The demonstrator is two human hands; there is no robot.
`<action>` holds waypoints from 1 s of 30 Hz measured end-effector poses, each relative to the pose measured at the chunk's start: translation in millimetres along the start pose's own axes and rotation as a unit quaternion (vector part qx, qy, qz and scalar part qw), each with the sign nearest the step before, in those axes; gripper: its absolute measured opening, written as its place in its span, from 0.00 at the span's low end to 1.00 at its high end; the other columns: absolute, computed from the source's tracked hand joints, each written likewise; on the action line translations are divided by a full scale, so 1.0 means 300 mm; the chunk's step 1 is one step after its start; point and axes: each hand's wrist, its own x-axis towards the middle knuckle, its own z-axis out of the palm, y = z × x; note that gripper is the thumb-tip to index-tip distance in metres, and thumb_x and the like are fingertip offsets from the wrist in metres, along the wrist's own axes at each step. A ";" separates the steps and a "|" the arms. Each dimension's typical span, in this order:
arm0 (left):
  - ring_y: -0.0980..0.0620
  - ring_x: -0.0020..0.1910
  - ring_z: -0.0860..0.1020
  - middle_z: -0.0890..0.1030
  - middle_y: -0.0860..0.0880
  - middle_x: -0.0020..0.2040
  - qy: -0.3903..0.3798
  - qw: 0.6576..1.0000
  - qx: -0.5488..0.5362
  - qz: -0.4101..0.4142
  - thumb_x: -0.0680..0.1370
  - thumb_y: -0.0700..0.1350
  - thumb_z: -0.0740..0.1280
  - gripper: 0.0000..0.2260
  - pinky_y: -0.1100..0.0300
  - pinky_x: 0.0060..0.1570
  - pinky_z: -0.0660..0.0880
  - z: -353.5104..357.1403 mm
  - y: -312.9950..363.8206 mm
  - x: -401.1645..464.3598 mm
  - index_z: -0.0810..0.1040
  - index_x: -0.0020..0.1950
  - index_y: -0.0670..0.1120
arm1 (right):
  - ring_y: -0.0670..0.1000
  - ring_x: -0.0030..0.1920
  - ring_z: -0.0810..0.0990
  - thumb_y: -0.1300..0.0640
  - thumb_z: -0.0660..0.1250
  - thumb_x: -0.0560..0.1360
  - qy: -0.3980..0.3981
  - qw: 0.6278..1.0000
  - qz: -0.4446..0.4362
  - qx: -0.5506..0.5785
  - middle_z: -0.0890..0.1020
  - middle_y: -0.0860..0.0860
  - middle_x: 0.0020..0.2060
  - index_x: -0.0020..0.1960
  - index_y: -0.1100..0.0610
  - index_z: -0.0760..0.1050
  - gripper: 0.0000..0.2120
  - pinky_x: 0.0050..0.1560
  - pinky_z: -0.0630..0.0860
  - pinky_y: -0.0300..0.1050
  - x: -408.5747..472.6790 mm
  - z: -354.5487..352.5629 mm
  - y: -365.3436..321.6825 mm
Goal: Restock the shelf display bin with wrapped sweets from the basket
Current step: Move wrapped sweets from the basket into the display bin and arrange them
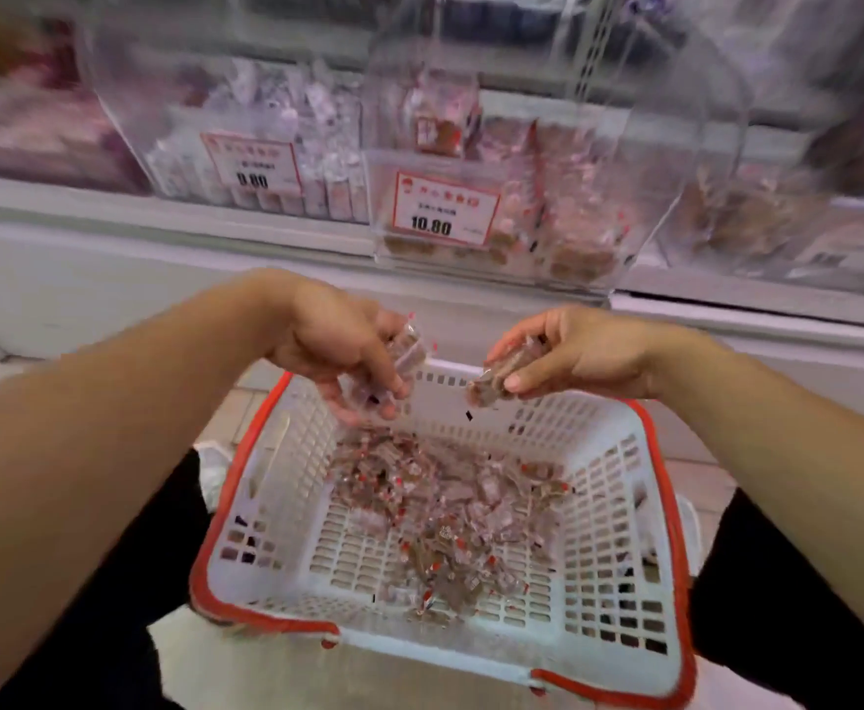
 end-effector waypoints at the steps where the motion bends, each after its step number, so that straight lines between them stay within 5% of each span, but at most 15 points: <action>1: 0.48 0.41 0.83 0.83 0.46 0.44 0.010 0.999 0.038 0.022 0.75 0.29 0.67 0.15 0.54 0.32 0.79 -0.012 0.052 -0.046 0.72 0.56 0.45 | 0.48 0.40 0.85 0.73 0.71 0.68 -0.002 1.000 -0.022 -0.009 0.87 0.55 0.41 0.56 0.63 0.79 0.17 0.40 0.81 0.38 -0.033 0.001 -0.050; 5: 0.54 0.37 0.78 0.85 0.48 0.43 0.042 0.990 0.075 0.110 0.73 0.29 0.69 0.13 0.64 0.30 0.71 0.016 0.166 -0.159 0.78 0.55 0.41 | 0.52 0.42 0.85 0.67 0.75 0.61 0.021 0.992 -0.123 0.008 0.86 0.62 0.44 0.56 0.57 0.80 0.23 0.45 0.81 0.41 -0.153 0.028 -0.199; 8: 0.58 0.35 0.76 0.83 0.49 0.40 0.074 0.984 -0.004 0.165 0.75 0.30 0.68 0.07 0.68 0.30 0.70 0.029 0.186 -0.168 0.81 0.50 0.38 | 0.55 0.44 0.80 0.64 0.79 0.60 0.070 0.981 -0.178 -0.028 0.81 0.72 0.45 0.55 0.53 0.83 0.24 0.52 0.76 0.48 -0.214 0.046 -0.254; 12: 0.52 0.42 0.81 0.80 0.45 0.43 0.049 0.978 -0.123 0.163 0.76 0.29 0.64 0.09 0.60 0.36 0.78 0.048 0.225 -0.140 0.77 0.50 0.41 | 0.45 0.39 0.70 0.58 0.80 0.58 0.179 0.958 -0.217 -0.063 0.73 0.51 0.35 0.53 0.45 0.84 0.24 0.44 0.72 0.34 -0.240 0.045 -0.264; 15: 0.45 0.47 0.81 0.79 0.43 0.46 -0.033 0.963 -0.219 0.153 0.71 0.33 0.63 0.10 0.52 0.39 0.80 0.055 0.252 -0.143 0.77 0.50 0.42 | 0.48 0.40 0.75 0.60 0.80 0.60 0.192 0.950 -0.222 -0.105 0.78 0.55 0.36 0.54 0.44 0.84 0.24 0.48 0.75 0.35 -0.249 0.036 -0.273; 17: 0.42 0.52 0.80 0.81 0.40 0.53 -0.096 0.949 -0.251 0.165 0.70 0.37 0.63 0.14 0.51 0.46 0.80 0.046 0.250 -0.140 0.81 0.54 0.42 | 0.52 0.46 0.84 0.63 0.80 0.63 0.178 0.950 -0.224 -0.123 0.86 0.54 0.45 0.55 0.45 0.83 0.24 0.55 0.79 0.41 -0.255 0.033 -0.275; 21: 0.32 0.68 0.72 0.73 0.30 0.66 -0.093 0.957 -0.196 0.190 0.75 0.41 0.71 0.18 0.36 0.67 0.68 0.013 0.221 -0.113 0.76 0.63 0.36 | 0.45 0.54 0.83 0.61 0.76 0.66 0.166 0.948 -0.220 -0.161 0.85 0.47 0.53 0.60 0.44 0.79 0.25 0.58 0.79 0.41 -0.247 0.041 -0.264; 26: 0.34 0.67 0.73 0.75 0.33 0.66 -0.059 0.975 -0.102 0.188 0.75 0.48 0.74 0.24 0.36 0.66 0.69 0.009 0.228 -0.089 0.74 0.66 0.37 | 0.36 0.70 0.69 0.67 0.67 0.77 0.103 0.955 -0.212 -0.180 0.70 0.35 0.70 0.77 0.42 0.59 0.36 0.66 0.71 0.35 -0.233 0.057 -0.239; 30: 0.37 0.64 0.76 0.78 0.35 0.62 -0.087 0.971 -0.126 0.182 0.75 0.43 0.75 0.20 0.38 0.63 0.73 0.012 0.238 -0.081 0.77 0.64 0.38 | 0.36 0.68 0.71 0.66 0.69 0.76 0.121 0.947 -0.224 -0.198 0.71 0.35 0.70 0.77 0.44 0.61 0.35 0.65 0.73 0.38 -0.237 0.065 -0.238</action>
